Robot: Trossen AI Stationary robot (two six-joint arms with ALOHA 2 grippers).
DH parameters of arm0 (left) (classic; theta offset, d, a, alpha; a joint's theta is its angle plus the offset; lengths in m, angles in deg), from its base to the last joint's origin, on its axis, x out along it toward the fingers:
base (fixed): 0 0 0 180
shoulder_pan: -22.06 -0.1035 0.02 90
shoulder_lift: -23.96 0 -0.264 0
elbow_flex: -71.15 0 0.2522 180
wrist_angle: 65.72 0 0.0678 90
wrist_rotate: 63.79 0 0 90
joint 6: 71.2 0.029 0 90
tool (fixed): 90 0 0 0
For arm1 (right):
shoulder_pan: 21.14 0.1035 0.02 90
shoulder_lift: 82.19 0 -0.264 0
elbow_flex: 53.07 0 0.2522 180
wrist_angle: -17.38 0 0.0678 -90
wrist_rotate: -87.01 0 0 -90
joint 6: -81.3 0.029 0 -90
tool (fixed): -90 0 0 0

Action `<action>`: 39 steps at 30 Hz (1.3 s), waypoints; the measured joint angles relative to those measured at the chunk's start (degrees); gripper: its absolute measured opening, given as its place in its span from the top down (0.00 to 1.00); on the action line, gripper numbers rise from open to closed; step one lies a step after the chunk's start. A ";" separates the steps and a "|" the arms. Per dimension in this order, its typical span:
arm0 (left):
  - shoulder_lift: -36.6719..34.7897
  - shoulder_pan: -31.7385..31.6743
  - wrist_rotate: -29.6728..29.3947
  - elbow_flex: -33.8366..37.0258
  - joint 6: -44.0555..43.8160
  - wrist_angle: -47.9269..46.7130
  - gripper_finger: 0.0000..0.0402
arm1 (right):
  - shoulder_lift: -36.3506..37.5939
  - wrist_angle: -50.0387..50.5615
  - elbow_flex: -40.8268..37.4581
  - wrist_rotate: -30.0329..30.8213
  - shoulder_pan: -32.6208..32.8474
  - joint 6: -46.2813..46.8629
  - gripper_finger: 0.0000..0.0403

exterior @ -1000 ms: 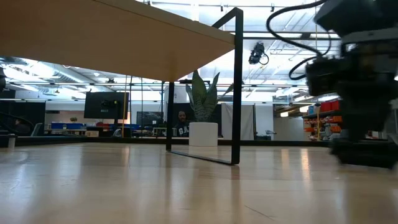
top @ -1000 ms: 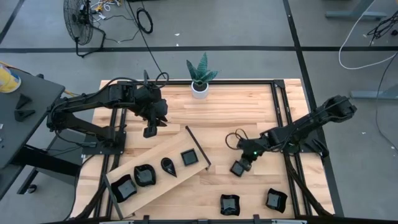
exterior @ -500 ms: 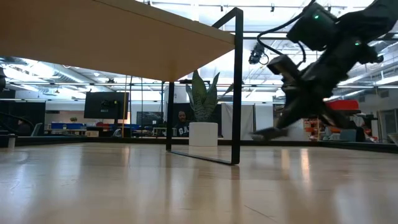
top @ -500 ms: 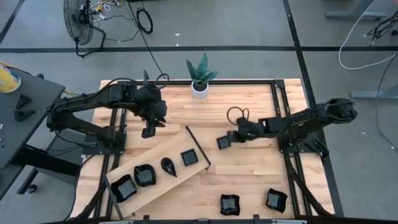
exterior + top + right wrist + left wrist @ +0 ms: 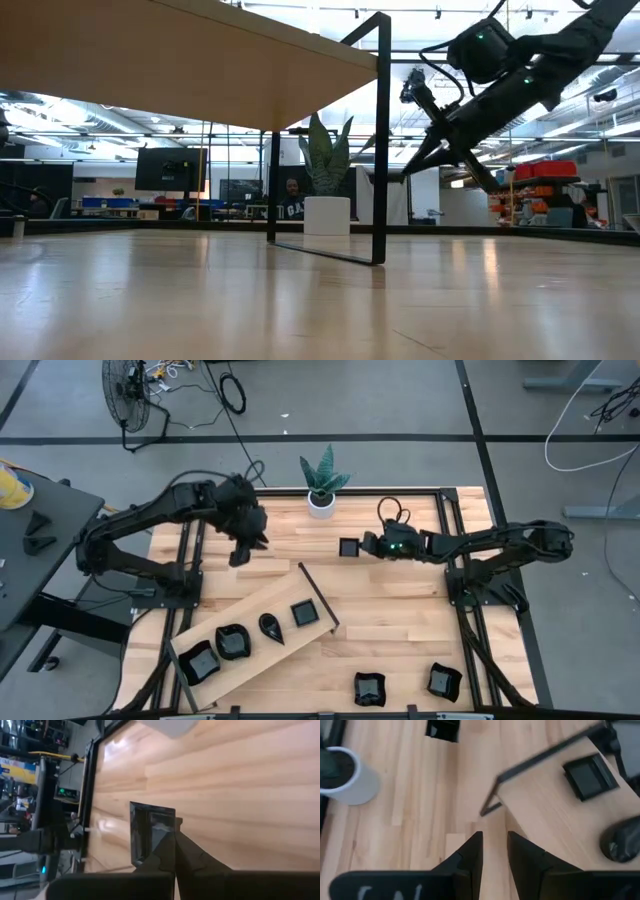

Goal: Pick & Place Mini shaped plates
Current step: Stack the black square plate on top of the black square plate on the shelf

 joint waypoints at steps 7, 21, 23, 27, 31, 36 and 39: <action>-0.02 -6.92 3.75 5.00 -2.33 6.67 0.80 | -3.06 0.80 5.25 -0.03 -1.86 -4.06 1.00; -0.42 -13.71 5.34 18.46 -9.53 12.46 0.81 | -26.49 0.61 24.76 -5.94 -2.44 -6.52 1.00; -0.44 -14.11 5.28 18.69 -9.83 12.75 0.81 | -30.12 0.55 28.05 -8.44 -2.94 -7.58 1.00; -0.44 -15.48 3.18 18.71 -11.37 12.64 0.81 | -36.41 0.40 34.76 -11.47 -3.49 -7.96 1.00; -0.44 -17.09 0.40 18.71 -14.04 12.62 0.80 | -42.39 0.91 41.69 -14.14 -3.62 -7.89 1.00; -0.44 -18.50 -0.91 18.71 -14.46 12.56 0.77 | -48.71 3.70 49.99 -15.33 -3.23 -8.37 1.00; -0.44 -18.84 -1.04 18.71 -15.31 12.05 0.76 | -50.41 4.39 52.34 -15.31 -3.23 -8.39 1.00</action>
